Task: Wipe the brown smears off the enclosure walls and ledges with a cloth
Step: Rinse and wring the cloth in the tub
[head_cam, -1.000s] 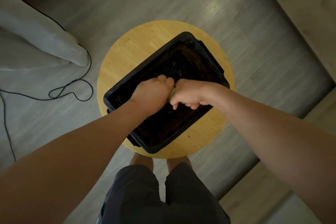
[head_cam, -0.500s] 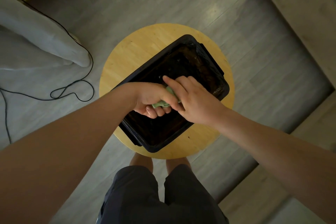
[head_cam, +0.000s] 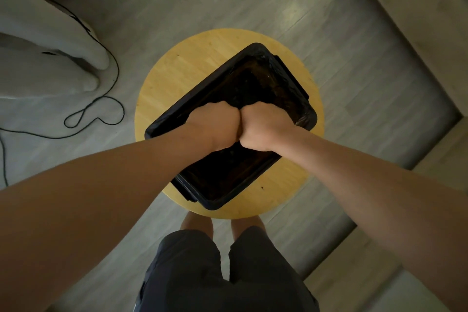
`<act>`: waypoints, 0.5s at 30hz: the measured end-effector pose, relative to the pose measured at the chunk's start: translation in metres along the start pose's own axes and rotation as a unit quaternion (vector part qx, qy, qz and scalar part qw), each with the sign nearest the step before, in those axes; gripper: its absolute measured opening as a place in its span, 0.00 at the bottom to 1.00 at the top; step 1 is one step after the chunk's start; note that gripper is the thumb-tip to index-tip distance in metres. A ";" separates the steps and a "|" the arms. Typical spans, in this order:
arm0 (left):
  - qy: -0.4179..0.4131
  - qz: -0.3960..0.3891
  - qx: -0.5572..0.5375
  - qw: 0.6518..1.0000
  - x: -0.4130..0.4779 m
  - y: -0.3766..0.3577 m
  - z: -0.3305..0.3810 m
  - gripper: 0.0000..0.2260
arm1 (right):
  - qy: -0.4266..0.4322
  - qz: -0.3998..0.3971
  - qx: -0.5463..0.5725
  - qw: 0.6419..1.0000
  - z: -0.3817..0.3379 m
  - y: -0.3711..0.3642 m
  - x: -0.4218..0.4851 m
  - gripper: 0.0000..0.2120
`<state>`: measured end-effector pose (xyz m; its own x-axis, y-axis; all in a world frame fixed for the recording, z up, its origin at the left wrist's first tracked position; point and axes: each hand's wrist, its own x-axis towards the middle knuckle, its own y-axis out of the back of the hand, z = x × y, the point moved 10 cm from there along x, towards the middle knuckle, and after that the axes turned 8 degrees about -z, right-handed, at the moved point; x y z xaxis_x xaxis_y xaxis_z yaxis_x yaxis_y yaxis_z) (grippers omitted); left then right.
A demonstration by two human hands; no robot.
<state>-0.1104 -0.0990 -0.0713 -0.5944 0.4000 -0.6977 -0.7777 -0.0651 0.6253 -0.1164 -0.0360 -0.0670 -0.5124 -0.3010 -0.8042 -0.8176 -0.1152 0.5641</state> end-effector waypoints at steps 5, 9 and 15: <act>-0.010 0.068 0.055 0.996 0.003 0.000 -0.001 0.04 | 0.025 -0.051 0.124 0.991 0.006 -0.019 0.014 0.10; 0.030 -0.017 -0.148 0.988 0.011 -0.023 -0.018 0.05 | 0.090 0.080 0.046 0.992 0.006 -0.009 0.009 0.06; 0.079 -0.333 -0.557 0.757 -0.023 -0.064 0.002 0.11 | 0.221 0.280 -0.038 0.933 -0.004 0.002 -0.054 0.30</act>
<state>-0.0468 -0.1022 -0.0948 0.0567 0.5755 -0.8158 -0.5531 -0.6621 -0.5056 -0.0888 -0.0241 -0.0219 -0.6817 -0.6938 -0.2321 -0.4235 0.1155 0.8985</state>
